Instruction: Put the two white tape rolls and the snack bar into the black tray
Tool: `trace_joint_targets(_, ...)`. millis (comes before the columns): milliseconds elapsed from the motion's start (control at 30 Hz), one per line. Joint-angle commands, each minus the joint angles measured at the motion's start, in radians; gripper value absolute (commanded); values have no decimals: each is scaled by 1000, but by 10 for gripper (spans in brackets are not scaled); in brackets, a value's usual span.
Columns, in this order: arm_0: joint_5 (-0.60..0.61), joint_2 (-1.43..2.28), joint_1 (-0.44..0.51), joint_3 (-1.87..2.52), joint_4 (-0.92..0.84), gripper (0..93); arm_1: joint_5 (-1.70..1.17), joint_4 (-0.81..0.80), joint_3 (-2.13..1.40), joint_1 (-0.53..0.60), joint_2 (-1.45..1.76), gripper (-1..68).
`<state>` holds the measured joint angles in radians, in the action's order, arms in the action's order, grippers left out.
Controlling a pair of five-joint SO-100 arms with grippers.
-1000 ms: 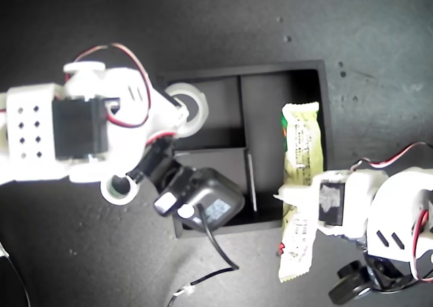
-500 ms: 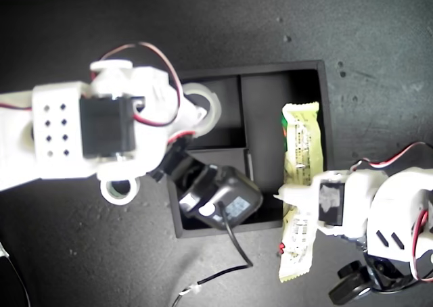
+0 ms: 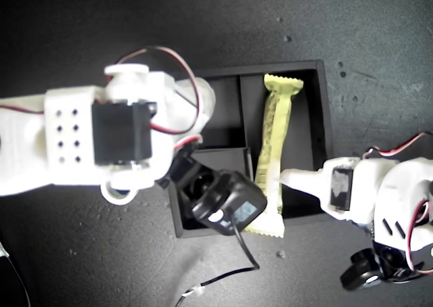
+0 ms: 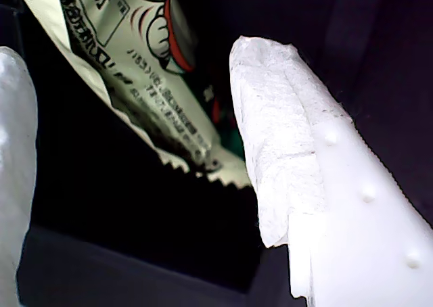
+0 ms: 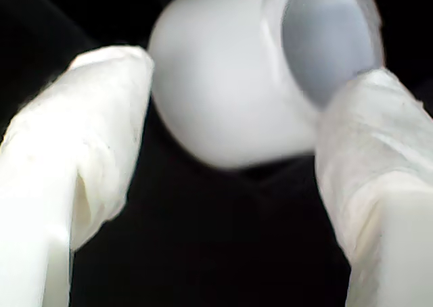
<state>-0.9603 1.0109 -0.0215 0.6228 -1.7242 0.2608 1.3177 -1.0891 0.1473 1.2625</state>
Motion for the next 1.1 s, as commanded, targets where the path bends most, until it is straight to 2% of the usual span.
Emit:
trace_joint_targets(0,17,-117,15,-339,-110,190,-5,83,89,9,8,183)
trace_joint_targets(167,15,-77,20,-333,-110,190,-11,204,190,29,8,180)
trace_joint_targets(300,-5,91,34,-183,-110,187,-6,341,316,49,8,174)
trace_joint_targets(400,-72,252,69,9,-110,178,54,472,414,55,9,172)
trace_joint_targets(533,-219,454,163,313,-84,171,173,483,293,49,123,169)
trace_joint_targets(667,-383,660,272,738,146,168,396,482,66,-29,291,157)
trace_joint_targets(800,-506,859,351,1169,489,164,577,453,-140,-109,472,133)
trace_joint_targets(867,-549,896,377,1299,604,162,634,420,-219,-124,532,98)
trace_joint_targets(1067,-601,857,413,1454,816,161,767,328,-408,-135,592,67)
